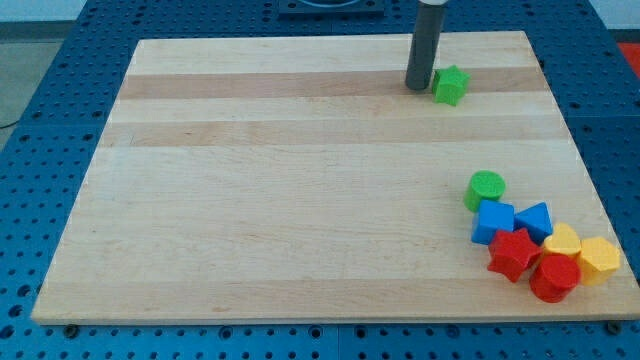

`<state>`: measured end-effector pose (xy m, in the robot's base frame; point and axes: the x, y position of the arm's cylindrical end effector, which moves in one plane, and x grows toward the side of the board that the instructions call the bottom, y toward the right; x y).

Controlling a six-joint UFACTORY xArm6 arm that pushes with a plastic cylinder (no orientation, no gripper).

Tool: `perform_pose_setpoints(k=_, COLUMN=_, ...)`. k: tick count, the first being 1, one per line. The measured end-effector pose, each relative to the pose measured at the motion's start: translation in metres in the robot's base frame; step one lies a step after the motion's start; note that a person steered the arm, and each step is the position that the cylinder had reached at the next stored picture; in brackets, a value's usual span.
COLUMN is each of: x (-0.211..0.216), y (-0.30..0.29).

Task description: Move the green star closer to the group of blocks

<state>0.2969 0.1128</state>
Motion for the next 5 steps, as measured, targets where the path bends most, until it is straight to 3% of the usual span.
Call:
perform_pose_setpoints(k=2, x=-0.026, y=-0.002)
perform_pose_setpoints(k=5, x=0.01, y=0.048)
